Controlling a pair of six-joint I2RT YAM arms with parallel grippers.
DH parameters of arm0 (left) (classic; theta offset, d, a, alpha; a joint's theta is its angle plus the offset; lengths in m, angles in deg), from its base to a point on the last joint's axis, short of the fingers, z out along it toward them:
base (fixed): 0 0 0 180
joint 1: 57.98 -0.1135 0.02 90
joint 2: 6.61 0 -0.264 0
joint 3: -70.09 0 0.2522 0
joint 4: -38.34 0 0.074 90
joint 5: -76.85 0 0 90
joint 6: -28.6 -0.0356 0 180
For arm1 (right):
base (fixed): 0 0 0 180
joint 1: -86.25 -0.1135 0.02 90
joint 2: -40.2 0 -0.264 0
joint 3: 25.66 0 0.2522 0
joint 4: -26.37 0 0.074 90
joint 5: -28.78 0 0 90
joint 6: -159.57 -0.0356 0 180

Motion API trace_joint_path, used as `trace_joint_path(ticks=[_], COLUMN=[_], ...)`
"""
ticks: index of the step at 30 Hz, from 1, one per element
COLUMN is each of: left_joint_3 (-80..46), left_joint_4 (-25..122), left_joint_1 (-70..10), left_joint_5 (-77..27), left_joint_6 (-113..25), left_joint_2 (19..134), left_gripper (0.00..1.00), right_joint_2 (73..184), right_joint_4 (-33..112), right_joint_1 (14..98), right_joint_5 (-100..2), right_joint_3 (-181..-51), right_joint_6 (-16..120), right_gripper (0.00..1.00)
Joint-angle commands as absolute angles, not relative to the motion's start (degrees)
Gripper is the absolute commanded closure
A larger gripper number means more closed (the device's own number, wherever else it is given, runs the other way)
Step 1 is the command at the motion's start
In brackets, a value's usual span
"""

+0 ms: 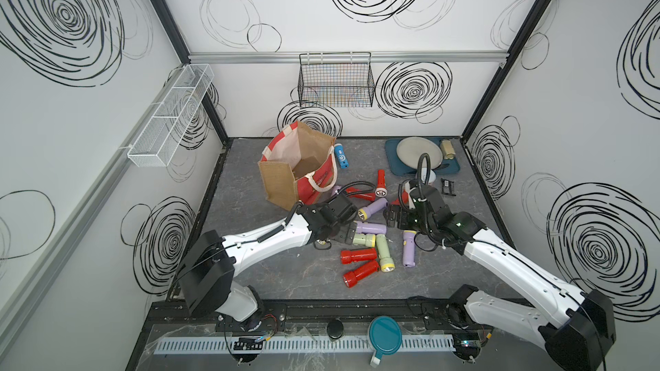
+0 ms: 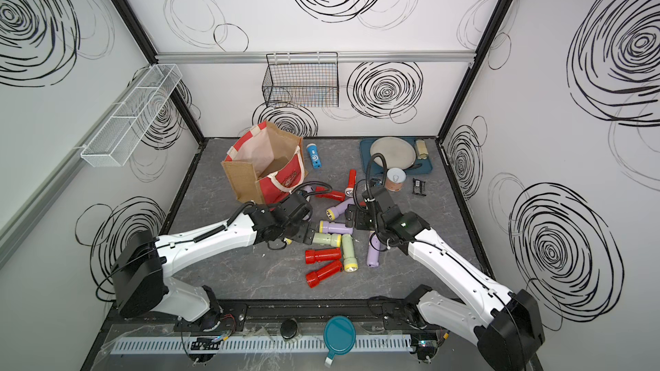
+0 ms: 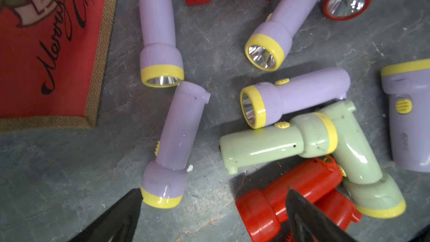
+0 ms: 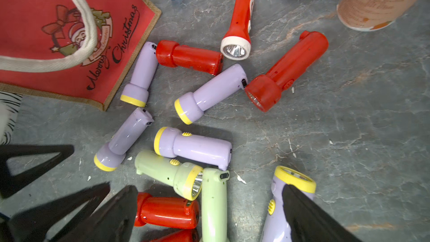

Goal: Put the flashlights into the tote bags
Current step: Pick up the flashlight from the center of the board.

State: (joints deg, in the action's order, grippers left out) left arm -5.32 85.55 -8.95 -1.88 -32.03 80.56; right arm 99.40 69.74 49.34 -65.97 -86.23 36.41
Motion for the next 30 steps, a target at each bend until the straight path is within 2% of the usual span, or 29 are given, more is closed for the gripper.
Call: trace_joint_path(ticks=[1, 6, 10, 16, 30], left_joint_3=[-9.8, -12.1, -13.7, -14.88, -13.1], left_joint_4=[88.06, 88.0, 87.57, 86.52, 82.71], left_joint_1=[-10.72, -12.75, -13.23, -13.42, -14.56], left_joint_5=[-3.41, -3.83, -2.32, -0.23, 1.11], left_joint_6=[-36.71, -38.8, -40.55, -42.13, -42.86], left_joint_2=[84.03, 88.9, 92.13, 96.44, 101.44], left_gripper=[0.01, 0.03, 0.12, 0.18, 0.28], right_joint_2=[96.84, 94.95, 93.93, 94.25, 95.39], right_joint_4=[70.96, 71.19, 71.09, 70.27, 69.57], right_joint_1=[48.4, 47.68, 47.45, 47.4, 47.22], right_joint_5=[-67.84, -69.0, -69.74, -69.48, -69.53], right_joint_3=[-85.21, -84.7, -84.22, -84.14, -85.51], right_joint_6=[35.48, 34.82, 34.51, 34.72, 36.62], right_gripper=[0.0, 0.0, 0.0, 0.0, 0.0])
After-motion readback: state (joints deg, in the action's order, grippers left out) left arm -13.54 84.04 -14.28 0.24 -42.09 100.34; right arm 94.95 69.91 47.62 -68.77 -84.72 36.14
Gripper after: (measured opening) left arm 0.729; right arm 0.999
